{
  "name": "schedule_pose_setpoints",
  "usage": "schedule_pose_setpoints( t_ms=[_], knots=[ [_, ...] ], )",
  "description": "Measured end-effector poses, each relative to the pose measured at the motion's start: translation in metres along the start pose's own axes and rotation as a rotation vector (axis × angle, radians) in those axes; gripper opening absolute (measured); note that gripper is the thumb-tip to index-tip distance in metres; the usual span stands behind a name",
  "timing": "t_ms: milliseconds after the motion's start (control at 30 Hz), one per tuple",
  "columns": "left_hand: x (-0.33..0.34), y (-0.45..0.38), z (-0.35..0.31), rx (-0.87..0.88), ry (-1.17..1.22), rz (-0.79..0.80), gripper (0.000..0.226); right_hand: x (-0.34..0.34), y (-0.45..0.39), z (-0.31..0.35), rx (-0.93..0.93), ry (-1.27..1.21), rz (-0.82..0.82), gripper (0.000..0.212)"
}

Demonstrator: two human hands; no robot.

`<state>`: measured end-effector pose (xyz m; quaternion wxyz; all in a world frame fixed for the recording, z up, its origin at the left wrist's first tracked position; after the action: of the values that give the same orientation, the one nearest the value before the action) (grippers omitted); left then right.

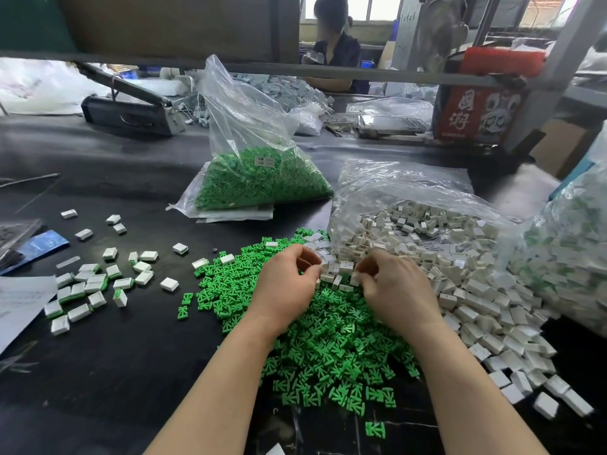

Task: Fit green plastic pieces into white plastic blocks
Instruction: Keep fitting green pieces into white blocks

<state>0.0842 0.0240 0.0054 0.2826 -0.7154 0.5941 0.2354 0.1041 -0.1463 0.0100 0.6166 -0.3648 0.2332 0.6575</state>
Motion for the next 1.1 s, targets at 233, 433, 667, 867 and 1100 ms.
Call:
schedule_pose_setpoints(
  t_ms=[233, 433, 667, 867, 1100],
  knots=[
    [0.022, 0.006, -0.008, -0.077, 0.553, 0.234, 0.014, -0.015, 0.004, 0.023, -0.085, -0.773, -0.071, 0.012],
    [0.011, 0.0, 0.003, -0.17, 0.906, 0.181, 0.023, -0.008, 0.006, 0.023, -0.024, -0.821, -0.004, 0.012],
    [0.013, 0.005, -0.014, -0.129, 1.243, 0.344, 0.026, 0.04, 0.021, 0.048, -0.147, 0.023, 0.311, 0.019],
    [0.007, 0.005, -0.012, -0.157, 1.318, 0.315, 0.02, 0.018, 0.017, 0.044, -0.124, -0.299, 0.112, 0.007],
    [0.004, 0.004, -0.015, -0.154, 1.36, 0.252, 0.023, -0.003, 0.015, 0.034, 0.018, -1.239, 0.004, 0.017]
  ],
)
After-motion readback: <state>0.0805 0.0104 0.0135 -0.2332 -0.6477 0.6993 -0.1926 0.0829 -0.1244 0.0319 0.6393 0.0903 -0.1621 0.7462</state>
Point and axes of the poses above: each hand's wrist, its own y-axis away from the middle knuckle, its own x-axis out of the palm, z = x × y, the point moved 10 cm from there along -y, towards the middle knuckle, and after that the axes turned 13 degrees about -y, right-handed, at the moved point
